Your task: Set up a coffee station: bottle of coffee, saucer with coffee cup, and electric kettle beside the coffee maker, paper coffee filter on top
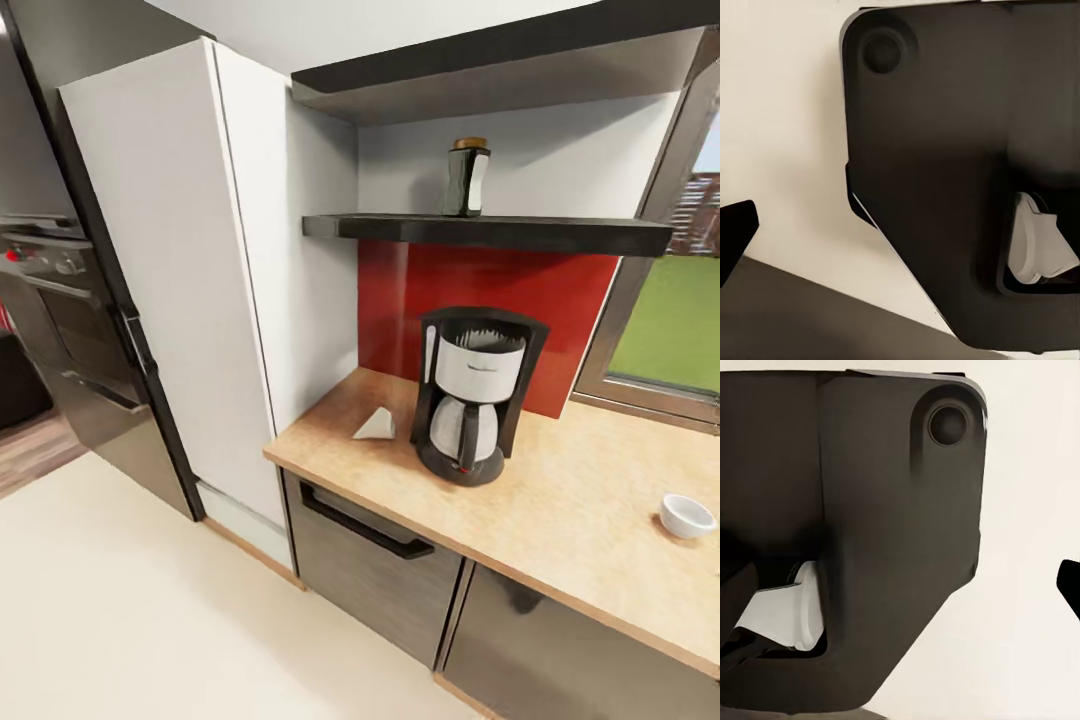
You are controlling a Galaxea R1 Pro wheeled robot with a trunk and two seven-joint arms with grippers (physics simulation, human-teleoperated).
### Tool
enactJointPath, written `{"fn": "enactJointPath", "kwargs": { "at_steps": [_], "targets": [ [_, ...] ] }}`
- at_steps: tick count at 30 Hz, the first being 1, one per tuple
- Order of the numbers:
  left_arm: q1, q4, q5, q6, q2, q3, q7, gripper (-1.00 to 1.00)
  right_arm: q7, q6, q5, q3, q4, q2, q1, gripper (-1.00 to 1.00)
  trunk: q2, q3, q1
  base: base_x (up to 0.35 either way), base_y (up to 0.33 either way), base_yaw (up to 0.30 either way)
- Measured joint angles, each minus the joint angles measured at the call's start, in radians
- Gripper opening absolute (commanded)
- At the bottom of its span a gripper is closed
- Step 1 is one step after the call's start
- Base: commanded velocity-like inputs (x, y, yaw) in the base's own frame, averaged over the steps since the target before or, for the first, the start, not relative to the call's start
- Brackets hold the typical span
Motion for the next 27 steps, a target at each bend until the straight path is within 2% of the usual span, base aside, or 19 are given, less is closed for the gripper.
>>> {"fn": "enactJointPath", "kwargs": {
  "at_steps": [10,18,27],
  "targets": [
    [0.000,0.001,-0.002,0.001,0.001,-0.002,0.000,1.00,0.005,0.001,-0.006,-0.005,-0.001,0.002,0.000,1.00,0.000,0.000,0.000,-0.086,0.299,-0.263],
    [0.000,0.001,-0.002,0.000,0.002,-0.001,0.000,1.00,0.006,0.000,-0.002,0.000,-0.002,0.008,0.000,1.00,0.000,0.000,0.000,-0.164,0.233,-0.024],
    [-0.001,0.000,-0.002,0.001,0.002,0.000,0.001,1.00,0.005,0.001,-0.004,-0.004,-0.022,0.005,0.000,1.00,0.000,0.000,0.000,-0.043,0.047,-0.005]
  ]
}}
